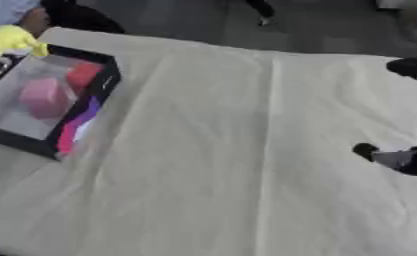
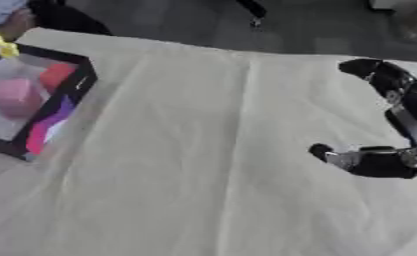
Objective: Pick up the objects with one hand, pass them to the other hand, and then place them into the box on the other side of the table.
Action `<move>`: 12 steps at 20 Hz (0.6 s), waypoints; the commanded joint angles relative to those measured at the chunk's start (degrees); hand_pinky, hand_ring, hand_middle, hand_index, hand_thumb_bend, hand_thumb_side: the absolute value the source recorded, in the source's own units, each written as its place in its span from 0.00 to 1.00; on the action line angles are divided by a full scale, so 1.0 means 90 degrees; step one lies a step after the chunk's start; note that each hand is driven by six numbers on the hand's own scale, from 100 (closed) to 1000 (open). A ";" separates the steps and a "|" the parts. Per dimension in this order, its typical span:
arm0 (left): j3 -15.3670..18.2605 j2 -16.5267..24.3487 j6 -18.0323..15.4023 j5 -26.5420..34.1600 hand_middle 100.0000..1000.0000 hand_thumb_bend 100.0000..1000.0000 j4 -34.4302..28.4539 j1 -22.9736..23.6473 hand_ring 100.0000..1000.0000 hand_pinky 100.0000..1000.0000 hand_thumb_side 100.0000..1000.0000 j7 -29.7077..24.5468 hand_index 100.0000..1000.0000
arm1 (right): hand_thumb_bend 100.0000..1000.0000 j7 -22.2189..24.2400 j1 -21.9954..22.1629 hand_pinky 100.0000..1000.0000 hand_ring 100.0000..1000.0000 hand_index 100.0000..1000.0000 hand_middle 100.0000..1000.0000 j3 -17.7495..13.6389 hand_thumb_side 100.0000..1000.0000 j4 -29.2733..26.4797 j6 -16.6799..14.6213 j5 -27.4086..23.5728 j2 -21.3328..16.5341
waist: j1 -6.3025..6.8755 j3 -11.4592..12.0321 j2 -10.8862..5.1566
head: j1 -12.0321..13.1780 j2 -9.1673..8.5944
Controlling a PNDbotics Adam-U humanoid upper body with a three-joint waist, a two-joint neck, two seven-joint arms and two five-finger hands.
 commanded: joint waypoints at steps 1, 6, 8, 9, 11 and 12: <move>0.0091 0.0099 -0.0277 -0.0281 0.63 0.58 0.0124 -0.0162 0.71 0.79 0.00 -0.0055 0.74 | 0.61 -0.0060 -0.0015 0.84 0.83 0.90 0.83 -0.0112 0.21 -0.0113 0.0030 0.0014 -0.0124 | -0.0068 -0.0013 0.0014 | 0.0019 -0.0061; 0.0066 0.0007 -0.0663 -0.0758 0.71 0.89 0.0424 -0.0257 0.80 0.85 0.48 -0.0250 0.81 | 0.60 -0.0119 0.0036 0.83 0.83 0.89 0.83 -0.0122 0.21 -0.0113 0.0043 -0.0011 -0.0086 | -0.0079 -0.0035 0.0024 | 0.0016 -0.0063; 0.0108 -0.0018 -0.0691 -0.0965 0.71 0.91 0.0527 -0.0288 0.80 0.85 0.50 -0.0294 0.81 | 0.60 -0.0148 0.0055 0.83 0.83 0.89 0.83 -0.0134 0.21 -0.0113 0.0042 -0.0034 -0.0084 | -0.0074 -0.0030 0.0019 | 0.0008 -0.0048; 0.0137 -0.0030 -0.0684 -0.1067 0.71 0.91 0.0562 -0.0300 0.79 0.85 0.51 -0.0309 0.81 | 0.60 -0.0160 0.0067 0.83 0.83 0.89 0.83 -0.0139 0.21 -0.0113 0.0046 -0.0044 -0.0086 | -0.0071 -0.0027 0.0015 | -0.0006 -0.0032; 0.0220 -0.0055 -0.0633 -0.1232 0.69 0.86 0.0581 -0.0312 0.76 0.83 0.49 -0.0275 0.81 | 0.60 -0.0181 0.0092 0.83 0.82 0.89 0.82 -0.0153 0.21 -0.0113 0.0054 -0.0061 -0.0090 | -0.0066 -0.0022 0.0007 | -0.0056 -0.0009; 0.0296 -0.0063 -0.0571 -0.1283 0.68 0.82 0.0565 -0.0316 0.74 0.82 0.47 -0.0216 0.81 | 0.60 -0.0199 0.0106 0.83 0.82 0.89 0.82 -0.0169 0.20 -0.0113 0.0061 -0.0075 -0.0085 | -0.0064 -0.0021 0.0000 | -0.0100 0.0005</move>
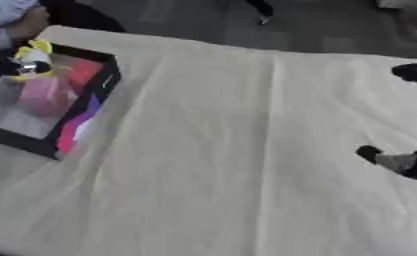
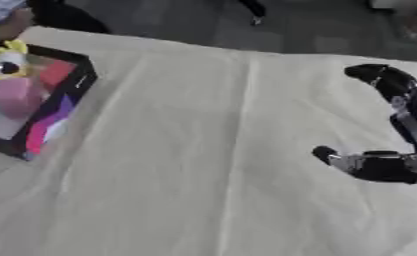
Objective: Pick up the objects with one hand, pass them to the other hand, and then place them into the box on the other side of the table.
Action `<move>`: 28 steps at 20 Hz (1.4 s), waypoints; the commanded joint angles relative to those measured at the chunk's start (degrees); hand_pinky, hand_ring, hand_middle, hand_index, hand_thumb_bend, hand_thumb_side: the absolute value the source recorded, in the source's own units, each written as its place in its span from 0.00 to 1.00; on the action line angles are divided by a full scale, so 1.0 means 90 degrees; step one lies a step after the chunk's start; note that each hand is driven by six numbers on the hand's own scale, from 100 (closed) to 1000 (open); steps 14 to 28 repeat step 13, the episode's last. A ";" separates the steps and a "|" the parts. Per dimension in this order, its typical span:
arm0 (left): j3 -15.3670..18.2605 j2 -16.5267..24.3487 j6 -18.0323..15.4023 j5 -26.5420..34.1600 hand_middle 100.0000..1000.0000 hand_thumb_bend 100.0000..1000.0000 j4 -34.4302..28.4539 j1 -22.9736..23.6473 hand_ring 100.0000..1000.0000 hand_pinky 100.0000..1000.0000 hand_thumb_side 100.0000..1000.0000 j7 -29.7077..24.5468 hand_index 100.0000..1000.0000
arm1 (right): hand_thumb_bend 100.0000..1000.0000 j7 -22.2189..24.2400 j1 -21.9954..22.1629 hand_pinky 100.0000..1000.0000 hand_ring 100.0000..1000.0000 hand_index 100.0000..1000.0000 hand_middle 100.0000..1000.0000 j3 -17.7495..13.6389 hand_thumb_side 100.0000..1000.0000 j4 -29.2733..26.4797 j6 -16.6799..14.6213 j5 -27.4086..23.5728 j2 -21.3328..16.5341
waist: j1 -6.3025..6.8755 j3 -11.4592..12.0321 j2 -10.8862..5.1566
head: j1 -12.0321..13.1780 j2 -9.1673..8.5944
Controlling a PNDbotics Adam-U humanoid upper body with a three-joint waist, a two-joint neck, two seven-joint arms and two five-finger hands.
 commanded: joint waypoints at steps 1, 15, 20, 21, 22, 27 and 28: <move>0.0266 0.0136 0.0139 -0.0198 0.68 0.62 -0.0071 -0.0139 0.73 0.81 0.49 0.0140 0.80 | 0.59 -0.0077 -0.0003 0.82 0.82 0.89 0.82 -0.0145 0.20 -0.0099 0.0014 -0.0063 -0.0128 | -0.0058 0.0006 -0.0014 | -0.0110 0.0009; 0.1307 -0.0768 -0.0354 0.0772 0.69 0.00 -0.1749 0.0286 0.67 0.73 0.79 0.1223 0.79 | 0.21 -0.0965 0.0570 0.71 0.77 0.85 0.78 -0.1250 0.20 -0.0099 0.0161 -0.1009 0.0430 | 0.0126 -0.0096 -0.0159 | -0.1088 0.0243; 0.1307 -0.0768 -0.0354 0.0772 0.69 0.00 -0.1749 0.0286 0.67 0.73 0.79 0.1223 0.79 | 0.21 -0.0965 0.0570 0.71 0.77 0.85 0.78 -0.1250 0.20 -0.0099 0.0161 -0.1009 0.0430 | 0.0126 -0.0096 -0.0159 | -0.1088 0.0243; 0.1307 -0.0768 -0.0354 0.0772 0.69 0.00 -0.1749 0.0286 0.67 0.73 0.79 0.1223 0.79 | 0.21 -0.0965 0.0570 0.71 0.77 0.85 0.78 -0.1250 0.20 -0.0099 0.0161 -0.1009 0.0430 | 0.0126 -0.0096 -0.0159 | -0.1088 0.0243; 0.1307 -0.0768 -0.0354 0.0772 0.69 0.00 -0.1749 0.0286 0.67 0.73 0.79 0.1223 0.79 | 0.21 -0.0965 0.0570 0.71 0.77 0.85 0.78 -0.1250 0.20 -0.0099 0.0161 -0.1009 0.0430 | 0.0126 -0.0096 -0.0159 | -0.1088 0.0243; 0.1307 -0.0768 -0.0354 0.0772 0.69 0.00 -0.1749 0.0286 0.67 0.73 0.79 0.1223 0.79 | 0.21 -0.0965 0.0570 0.71 0.77 0.85 0.78 -0.1250 0.20 -0.0099 0.0161 -0.1009 0.0430 | 0.0126 -0.0096 -0.0159 | -0.1088 0.0243; 0.1307 -0.0768 -0.0354 0.0772 0.69 0.00 -0.1749 0.0286 0.67 0.73 0.79 0.1223 0.79 | 0.21 -0.0965 0.0570 0.71 0.77 0.85 0.78 -0.1250 0.20 -0.0099 0.0161 -0.1009 0.0430 | 0.0126 -0.0096 -0.0159 | -0.1088 0.0243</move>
